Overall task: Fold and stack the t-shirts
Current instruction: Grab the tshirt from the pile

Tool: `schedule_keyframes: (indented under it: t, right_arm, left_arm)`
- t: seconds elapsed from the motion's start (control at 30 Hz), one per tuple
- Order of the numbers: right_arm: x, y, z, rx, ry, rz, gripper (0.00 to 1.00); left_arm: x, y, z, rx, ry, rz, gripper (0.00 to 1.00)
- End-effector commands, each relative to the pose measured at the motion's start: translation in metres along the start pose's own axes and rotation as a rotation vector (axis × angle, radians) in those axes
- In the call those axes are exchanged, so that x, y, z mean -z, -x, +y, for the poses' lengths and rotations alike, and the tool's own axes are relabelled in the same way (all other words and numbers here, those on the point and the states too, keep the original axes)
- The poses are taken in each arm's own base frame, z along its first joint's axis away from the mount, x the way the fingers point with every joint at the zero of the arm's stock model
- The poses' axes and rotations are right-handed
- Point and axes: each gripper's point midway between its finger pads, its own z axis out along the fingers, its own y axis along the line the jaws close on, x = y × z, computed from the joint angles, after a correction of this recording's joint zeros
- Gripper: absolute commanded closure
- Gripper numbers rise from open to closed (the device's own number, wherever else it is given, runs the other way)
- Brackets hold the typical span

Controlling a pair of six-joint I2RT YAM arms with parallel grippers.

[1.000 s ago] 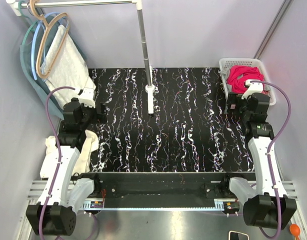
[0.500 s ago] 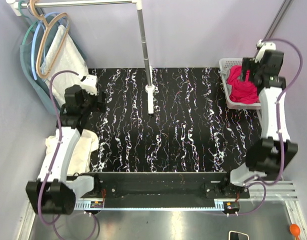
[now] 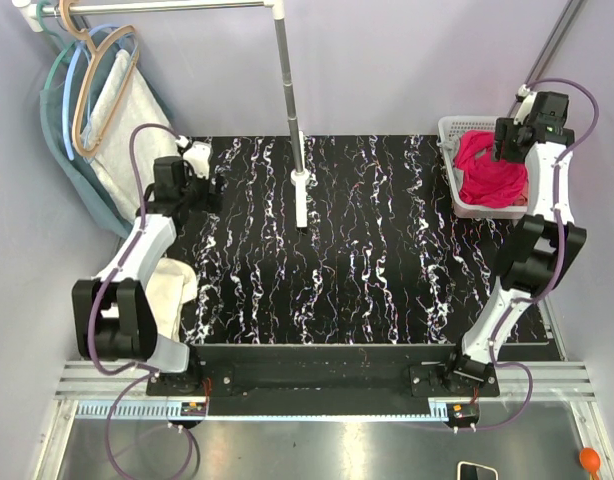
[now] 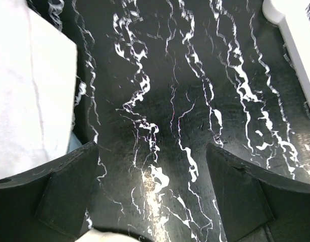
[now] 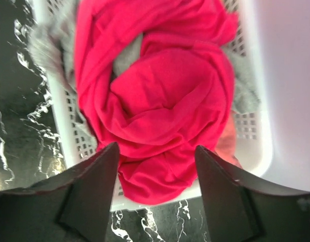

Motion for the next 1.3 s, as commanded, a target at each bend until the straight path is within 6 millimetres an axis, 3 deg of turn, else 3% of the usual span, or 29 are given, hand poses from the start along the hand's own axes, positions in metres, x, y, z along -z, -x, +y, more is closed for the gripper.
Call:
schedule_keyframes:
  t: [0.0, 0.47, 0.63, 0.87, 1.07, 1.27]
  right_arm:
    - [-0.011, 0.008, -0.001, 0.028, 0.034, -0.007, 0.32]
    - [-0.053, -0.001, -0.008, 0.020, 0.022, 0.038, 0.40]
    - [-0.044, -0.007, -0.003, 0.021, 0.046, 0.045, 0.30]
    - [-0.009, 0.000, 0.000, 0.040, 0.050, -0.008, 0.25]
    - [-0.015, -0.022, -0.010, 0.088, -0.003, 0.031, 0.25]
    - [-0.033, -0.023, -0.014, 0.090, -0.025, 0.034, 0.27]
  left_arm:
    - [-0.016, 0.022, 0.004, -0.037, -0.009, -0.079, 0.09]
    - [-0.046, -0.003, 0.009, -0.086, 0.004, -0.035, 0.09]
    - [-0.046, -0.005, 0.010, -0.096, 0.007, -0.029, 0.09]
    - [-0.046, -0.010, 0.008, -0.087, 0.000, -0.020, 0.09]
    - [-0.048, -0.017, 0.006, -0.084, -0.006, -0.007, 0.09]
    - [-0.051, -0.024, 0.008, -0.096, 0.003, 0.008, 0.09]
